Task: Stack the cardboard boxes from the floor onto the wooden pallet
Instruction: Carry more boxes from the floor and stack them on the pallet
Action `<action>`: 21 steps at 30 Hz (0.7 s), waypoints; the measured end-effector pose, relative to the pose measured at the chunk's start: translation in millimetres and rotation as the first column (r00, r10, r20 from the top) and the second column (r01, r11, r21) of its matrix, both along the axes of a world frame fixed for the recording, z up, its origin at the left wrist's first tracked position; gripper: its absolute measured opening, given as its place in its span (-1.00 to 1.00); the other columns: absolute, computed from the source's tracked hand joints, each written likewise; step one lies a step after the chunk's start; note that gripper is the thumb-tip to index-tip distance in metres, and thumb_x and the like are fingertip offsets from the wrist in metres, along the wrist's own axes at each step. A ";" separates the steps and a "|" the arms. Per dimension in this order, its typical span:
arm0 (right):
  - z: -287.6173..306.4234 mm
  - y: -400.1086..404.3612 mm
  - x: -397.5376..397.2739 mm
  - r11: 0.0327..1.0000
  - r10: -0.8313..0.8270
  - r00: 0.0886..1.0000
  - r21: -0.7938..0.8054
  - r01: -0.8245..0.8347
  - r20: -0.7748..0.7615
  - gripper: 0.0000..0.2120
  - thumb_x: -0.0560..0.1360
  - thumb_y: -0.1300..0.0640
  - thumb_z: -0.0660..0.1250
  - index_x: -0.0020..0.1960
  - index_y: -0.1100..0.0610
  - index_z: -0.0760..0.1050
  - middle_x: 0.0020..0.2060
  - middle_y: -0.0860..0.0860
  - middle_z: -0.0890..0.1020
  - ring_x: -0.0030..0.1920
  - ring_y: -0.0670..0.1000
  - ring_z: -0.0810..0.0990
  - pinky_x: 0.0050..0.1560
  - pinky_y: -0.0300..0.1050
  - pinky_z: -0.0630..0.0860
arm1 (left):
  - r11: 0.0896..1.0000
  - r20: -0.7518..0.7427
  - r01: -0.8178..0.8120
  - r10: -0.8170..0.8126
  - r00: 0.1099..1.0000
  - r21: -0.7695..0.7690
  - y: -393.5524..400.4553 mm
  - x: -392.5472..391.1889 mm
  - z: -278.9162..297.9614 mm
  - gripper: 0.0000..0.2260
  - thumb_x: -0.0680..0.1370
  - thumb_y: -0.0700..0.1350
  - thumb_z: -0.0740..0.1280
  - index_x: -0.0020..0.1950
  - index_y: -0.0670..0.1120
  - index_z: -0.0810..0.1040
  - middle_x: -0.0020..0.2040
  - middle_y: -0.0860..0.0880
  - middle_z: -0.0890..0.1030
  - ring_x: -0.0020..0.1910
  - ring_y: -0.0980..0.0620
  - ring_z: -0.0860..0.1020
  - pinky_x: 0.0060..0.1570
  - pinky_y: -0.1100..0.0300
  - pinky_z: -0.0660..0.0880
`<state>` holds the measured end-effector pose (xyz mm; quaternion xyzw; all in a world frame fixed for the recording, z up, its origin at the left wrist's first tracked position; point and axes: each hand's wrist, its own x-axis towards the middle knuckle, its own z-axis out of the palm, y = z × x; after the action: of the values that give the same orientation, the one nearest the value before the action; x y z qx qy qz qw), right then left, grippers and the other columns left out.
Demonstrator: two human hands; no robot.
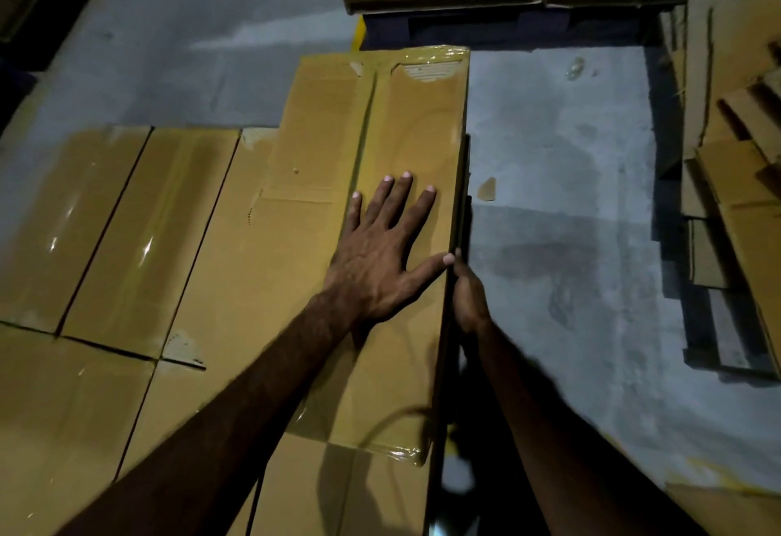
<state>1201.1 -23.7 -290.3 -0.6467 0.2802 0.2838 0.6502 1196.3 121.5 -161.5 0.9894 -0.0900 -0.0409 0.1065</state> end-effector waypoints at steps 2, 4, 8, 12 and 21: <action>-2.2 -0.9 8.2 0.998 0.042 0.996 0.037 -0.045 0.084 -0.03 0.34 -0.69 0.12 0.47 -0.05 0.54 0.33 0.06 0.65 0.32 0.15 0.62 0.42 0.27 0.47 | 1.000 -0.011 0.000 -0.001 1.000 -0.031 9.5 -6.5 2.4 -0.25 0.66 0.43 0.05 0.73 0.12 -0.07 0.74 0.01 -0.15 0.70 0.03 -0.24 0.65 -0.19 -0.12; 3.1 -5.3 18.7 0.997 0.023 0.994 0.066 -0.031 0.109 -0.19 0.45 -0.58 0.17 0.39 -0.02 0.61 0.22 0.05 0.70 0.20 0.12 0.68 0.34 0.26 0.55 | 1.000 -0.022 -0.012 0.012 1.000 -0.021 17.6 -14.4 5.1 -0.26 0.67 0.42 0.05 0.74 0.10 -0.08 0.74 0.00 -0.14 0.70 0.03 -0.24 0.66 -0.16 -0.12; 31.3 -7.6 28.0 0.992 -0.017 0.992 0.122 0.002 0.122 -0.26 0.44 -0.53 0.30 0.33 0.00 0.65 0.21 0.03 0.72 0.22 0.12 0.68 0.35 0.25 0.55 | 0.995 -0.056 -0.086 0.088 0.995 0.049 39.6 -29.6 11.4 -0.29 0.68 0.41 0.00 0.73 0.13 -0.09 0.74 0.02 -0.16 0.70 0.03 -0.24 0.65 -0.20 -0.12; 36.7 -24.5 18.9 0.996 0.048 0.992 0.064 -0.055 0.119 0.01 0.31 -0.70 0.17 0.47 -0.02 0.54 0.40 0.01 0.60 0.40 0.12 0.56 0.47 0.23 0.45 | 0.981 -0.113 -0.171 0.181 0.977 0.086 51.3 -37.8 16.9 -0.29 0.67 0.43 -0.04 0.73 0.15 -0.11 0.73 0.02 -0.18 0.70 0.00 -0.23 0.64 -0.26 -0.11; 106.3 -49.5 -1.4 0.985 0.174 0.965 -0.034 -0.171 0.197 -0.02 0.45 -0.58 0.21 0.67 0.00 0.24 0.61 0.01 0.35 0.58 0.11 0.35 0.57 0.23 0.29 | 0.967 -0.237 -0.240 0.255 0.937 0.091 37.6 -24.9 41.4 -0.20 0.60 0.48 -0.07 0.73 0.11 -0.12 0.73 -0.04 -0.17 0.70 -0.08 -0.17 0.64 -0.27 -0.09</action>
<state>1199.8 -73.2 -184.1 -0.6993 0.1585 0.2707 0.6423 1171.4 159.2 -120.1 0.9828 0.0504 -0.1527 0.0912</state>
